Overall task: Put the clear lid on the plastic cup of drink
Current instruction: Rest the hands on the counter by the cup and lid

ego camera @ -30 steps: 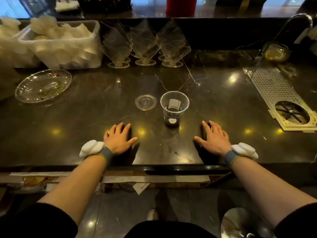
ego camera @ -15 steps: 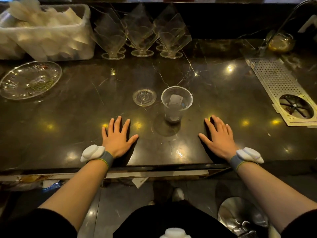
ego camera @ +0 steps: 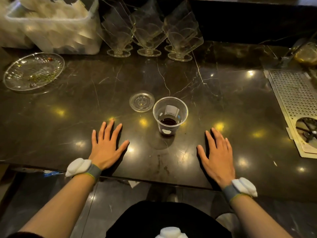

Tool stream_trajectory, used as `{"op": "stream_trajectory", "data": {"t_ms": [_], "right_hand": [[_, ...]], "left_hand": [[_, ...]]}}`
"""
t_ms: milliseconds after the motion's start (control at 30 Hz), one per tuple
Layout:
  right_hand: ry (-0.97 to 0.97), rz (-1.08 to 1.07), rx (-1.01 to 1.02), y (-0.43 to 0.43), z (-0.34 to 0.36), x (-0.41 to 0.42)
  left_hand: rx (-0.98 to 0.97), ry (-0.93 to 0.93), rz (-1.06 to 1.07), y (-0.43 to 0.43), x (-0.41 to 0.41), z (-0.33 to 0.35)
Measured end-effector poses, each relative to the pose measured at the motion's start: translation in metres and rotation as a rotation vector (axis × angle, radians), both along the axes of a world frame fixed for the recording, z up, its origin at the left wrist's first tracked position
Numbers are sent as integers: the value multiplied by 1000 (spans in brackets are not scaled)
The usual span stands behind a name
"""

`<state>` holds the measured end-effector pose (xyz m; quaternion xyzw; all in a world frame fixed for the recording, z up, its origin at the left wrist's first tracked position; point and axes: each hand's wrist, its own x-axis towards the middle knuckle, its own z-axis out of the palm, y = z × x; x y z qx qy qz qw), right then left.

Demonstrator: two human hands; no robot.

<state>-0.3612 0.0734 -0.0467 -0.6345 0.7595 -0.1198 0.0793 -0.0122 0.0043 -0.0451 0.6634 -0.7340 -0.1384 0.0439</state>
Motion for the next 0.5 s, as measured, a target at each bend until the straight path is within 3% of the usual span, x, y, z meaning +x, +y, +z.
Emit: {"op": "stream_trajectory", "data": {"t_ms": [267, 500], "right_hand": [[6, -19, -18, 2, -3, 3], [14, -18, -10, 2, -2, 3]], "left_hand": [[-56, -37, -8, 2, 2, -4], [-42, 71, -18, -3, 3, 3]]}}
